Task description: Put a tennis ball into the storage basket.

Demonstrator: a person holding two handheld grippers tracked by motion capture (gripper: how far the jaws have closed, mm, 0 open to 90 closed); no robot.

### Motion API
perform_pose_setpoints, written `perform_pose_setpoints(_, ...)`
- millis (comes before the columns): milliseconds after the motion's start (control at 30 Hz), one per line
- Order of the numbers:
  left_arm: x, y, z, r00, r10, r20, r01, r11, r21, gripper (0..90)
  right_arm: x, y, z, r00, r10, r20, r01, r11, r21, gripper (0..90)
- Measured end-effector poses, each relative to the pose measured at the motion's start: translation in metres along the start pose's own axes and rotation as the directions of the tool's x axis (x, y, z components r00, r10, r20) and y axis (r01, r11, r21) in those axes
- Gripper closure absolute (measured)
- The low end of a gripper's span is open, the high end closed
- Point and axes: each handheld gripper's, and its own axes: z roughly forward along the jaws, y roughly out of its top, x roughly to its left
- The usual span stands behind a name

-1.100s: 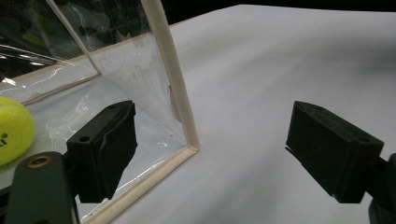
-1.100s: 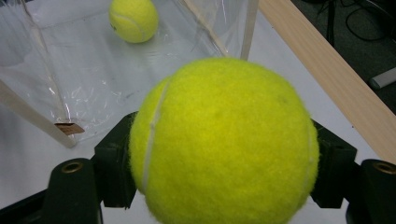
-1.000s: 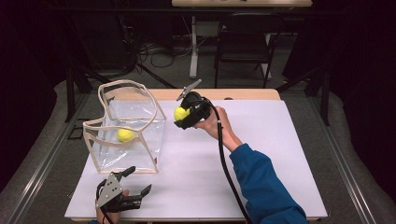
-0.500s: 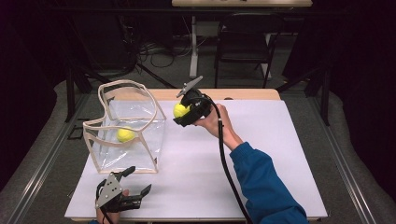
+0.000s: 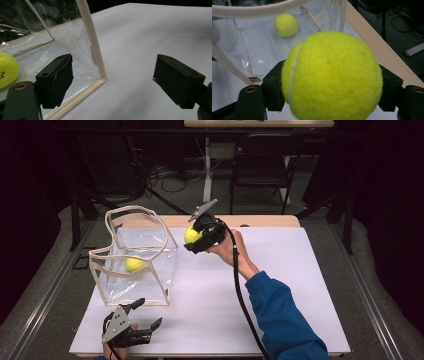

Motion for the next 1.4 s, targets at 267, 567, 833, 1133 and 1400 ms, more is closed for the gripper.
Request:
perform_pose_setpoints(267, 0.0, 0.0, 0.0, 1.0, -0.001, 0.0, 0.001, 1.0, 0.0, 15.9, 0.001, 0.005, -0.003, 1.0, -0.004, 0.004, 0.004, 1.0, -0.019, 25.7)
perform_pose_setpoints(567, 0.0, 0.0, 0.0, 1.0, -0.001, 0.0, 0.001, 1.0, 0.0, 15.9, 0.002, 0.008, -0.006, 1.0, -0.003, 0.007, 0.003, 0.999, -0.038, 25.8)
perform_pose_setpoints(833, 0.0, 0.0, -0.001, 1.0, -0.001, 0.0, 0.001, 1.0, -0.002, 15.9, 0.002, 0.01, -0.009, 0.9999, -0.004, 0.013, 0.005, 0.999, -0.054, 25.8)
perform_pose_setpoints(1133, 0.0, 0.0, -0.001, 1.0, -0.002, -0.001, 0.002, 1.0, -0.003, 15.9, 0.003, 0.013, -0.012, 0.9999, -0.003, 0.017, 0.005, 0.997, -0.072, 25.8)
perform_pose_setpoints(1400, 0.0, 0.0, -0.001, 1.0, -0.001, -0.001, 0.001, 1.0, -0.003, 15.9, 0.003, 0.014, -0.014, 0.9998, 0.001, 0.019, 0.001, 0.996, -0.091, 25.8)
